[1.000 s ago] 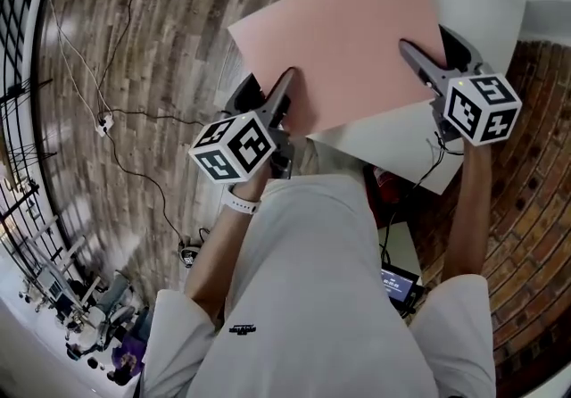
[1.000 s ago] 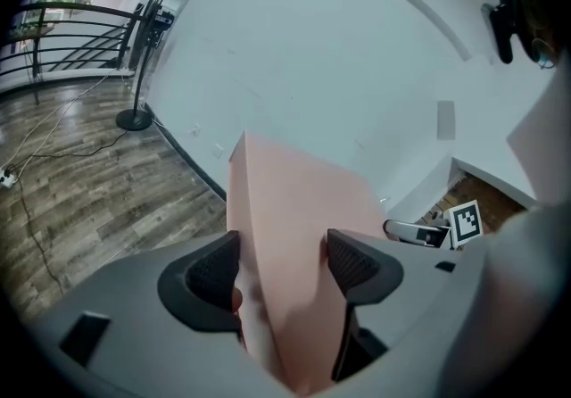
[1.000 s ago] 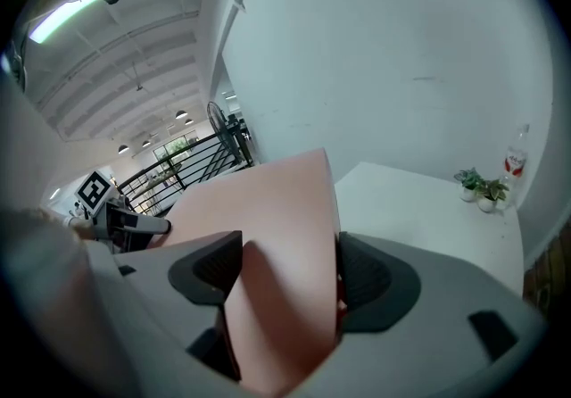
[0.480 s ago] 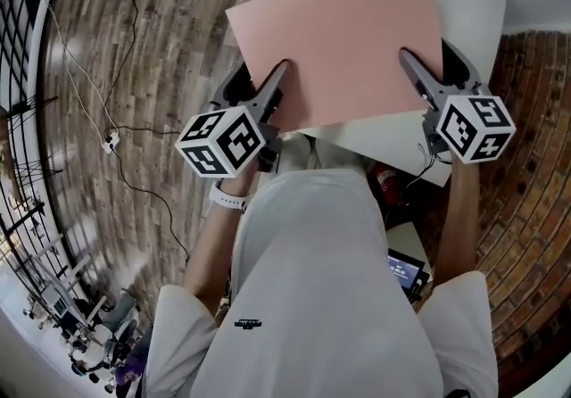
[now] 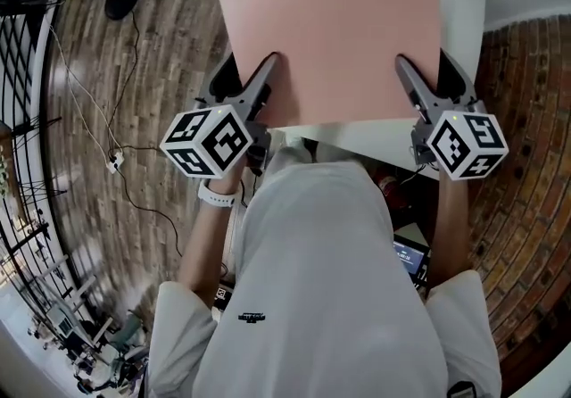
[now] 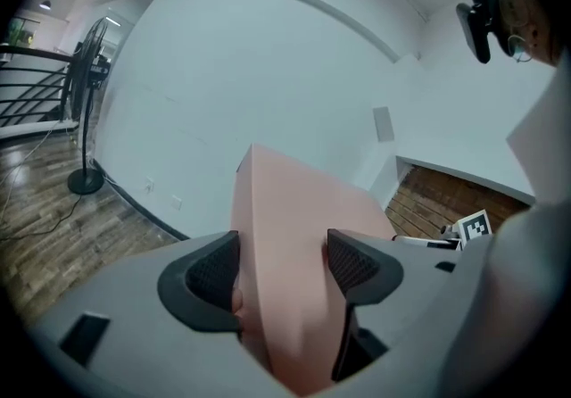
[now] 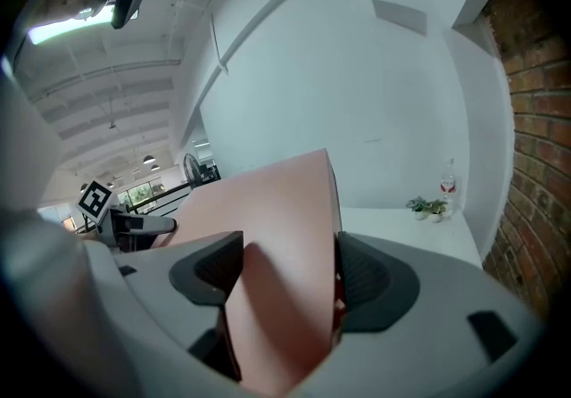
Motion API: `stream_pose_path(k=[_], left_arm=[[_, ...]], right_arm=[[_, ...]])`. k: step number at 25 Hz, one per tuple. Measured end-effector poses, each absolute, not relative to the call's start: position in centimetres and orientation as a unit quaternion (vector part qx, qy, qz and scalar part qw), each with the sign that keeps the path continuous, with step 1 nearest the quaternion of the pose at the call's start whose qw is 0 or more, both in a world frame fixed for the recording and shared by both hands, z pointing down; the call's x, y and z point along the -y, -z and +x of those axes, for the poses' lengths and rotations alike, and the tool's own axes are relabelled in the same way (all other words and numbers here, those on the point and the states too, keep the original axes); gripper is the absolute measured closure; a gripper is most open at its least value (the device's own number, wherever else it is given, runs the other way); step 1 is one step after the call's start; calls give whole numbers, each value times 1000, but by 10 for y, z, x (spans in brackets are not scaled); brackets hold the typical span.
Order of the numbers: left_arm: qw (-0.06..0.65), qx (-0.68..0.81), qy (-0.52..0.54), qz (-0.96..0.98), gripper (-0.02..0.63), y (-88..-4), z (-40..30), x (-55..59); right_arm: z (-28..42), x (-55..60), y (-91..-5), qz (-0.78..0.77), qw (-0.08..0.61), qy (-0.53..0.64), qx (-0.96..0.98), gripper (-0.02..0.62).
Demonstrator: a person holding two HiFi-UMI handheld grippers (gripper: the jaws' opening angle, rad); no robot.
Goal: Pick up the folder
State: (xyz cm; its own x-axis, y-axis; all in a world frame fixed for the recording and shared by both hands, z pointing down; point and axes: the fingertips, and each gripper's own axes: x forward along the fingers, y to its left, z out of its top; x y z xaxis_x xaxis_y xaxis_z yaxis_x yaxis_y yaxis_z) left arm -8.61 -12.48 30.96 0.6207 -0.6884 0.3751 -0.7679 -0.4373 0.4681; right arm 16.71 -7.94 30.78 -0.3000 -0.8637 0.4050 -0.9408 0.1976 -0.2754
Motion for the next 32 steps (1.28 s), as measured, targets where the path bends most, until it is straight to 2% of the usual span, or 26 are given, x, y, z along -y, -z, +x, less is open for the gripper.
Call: stream_pose_path(k=[5,16,32], left_arm=[[277,422,-56,861,296,-282,-75,127],[257,421,-28,870,296,-255,-63,119],[242,414,-25,877,301,-248,-60,106]], right_arm=[[177,69,-288,605,55,-229,761,261],[187,43,-260,629,34,-204,749,265],[188,21,-252,651,34,-181,736,267]])
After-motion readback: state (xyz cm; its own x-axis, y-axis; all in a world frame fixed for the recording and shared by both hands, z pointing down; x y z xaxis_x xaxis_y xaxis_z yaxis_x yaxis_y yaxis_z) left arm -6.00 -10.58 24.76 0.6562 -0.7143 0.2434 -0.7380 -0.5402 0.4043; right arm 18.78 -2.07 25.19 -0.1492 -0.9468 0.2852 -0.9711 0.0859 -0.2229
